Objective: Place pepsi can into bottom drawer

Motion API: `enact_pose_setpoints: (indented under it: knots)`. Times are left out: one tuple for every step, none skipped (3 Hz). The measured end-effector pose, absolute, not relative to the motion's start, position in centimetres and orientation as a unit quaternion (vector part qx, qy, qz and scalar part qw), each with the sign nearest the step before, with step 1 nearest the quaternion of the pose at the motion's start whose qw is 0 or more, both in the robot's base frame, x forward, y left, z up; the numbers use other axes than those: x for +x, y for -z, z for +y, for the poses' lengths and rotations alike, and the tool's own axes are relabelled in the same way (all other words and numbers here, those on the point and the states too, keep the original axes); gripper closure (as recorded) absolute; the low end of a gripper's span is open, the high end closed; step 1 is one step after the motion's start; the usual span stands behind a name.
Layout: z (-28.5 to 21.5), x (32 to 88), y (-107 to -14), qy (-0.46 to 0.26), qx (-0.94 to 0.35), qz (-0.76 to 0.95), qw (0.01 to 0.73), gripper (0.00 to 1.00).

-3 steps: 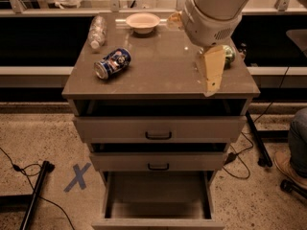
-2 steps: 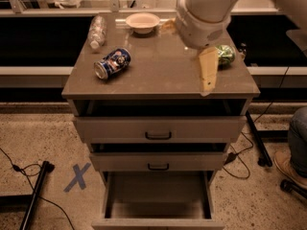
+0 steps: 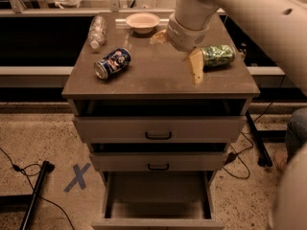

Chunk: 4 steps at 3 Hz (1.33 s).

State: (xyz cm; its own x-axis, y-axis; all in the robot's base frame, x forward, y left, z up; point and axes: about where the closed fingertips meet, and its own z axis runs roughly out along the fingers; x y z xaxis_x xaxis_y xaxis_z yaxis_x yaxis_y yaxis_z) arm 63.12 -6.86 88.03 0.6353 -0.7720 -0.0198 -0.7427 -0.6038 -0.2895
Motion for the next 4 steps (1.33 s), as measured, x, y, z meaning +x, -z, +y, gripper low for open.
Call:
enact_pose_setpoints:
  knots:
    - [-5.2, 66.0, -86.5, 0.068, -0.907, 0.396, 0.125, 0.0]
    - [-3.1, 67.7, -86.4, 0.089, -0.918, 0.368, 0.117, 0.0]
    - [-0.8, 68.9, -86.8, 0.104, -0.926, 0.345, 0.116, 0.0]
    - [1.7, 69.6, -86.7, 0.106, -0.929, 0.334, 0.119, 0.0]
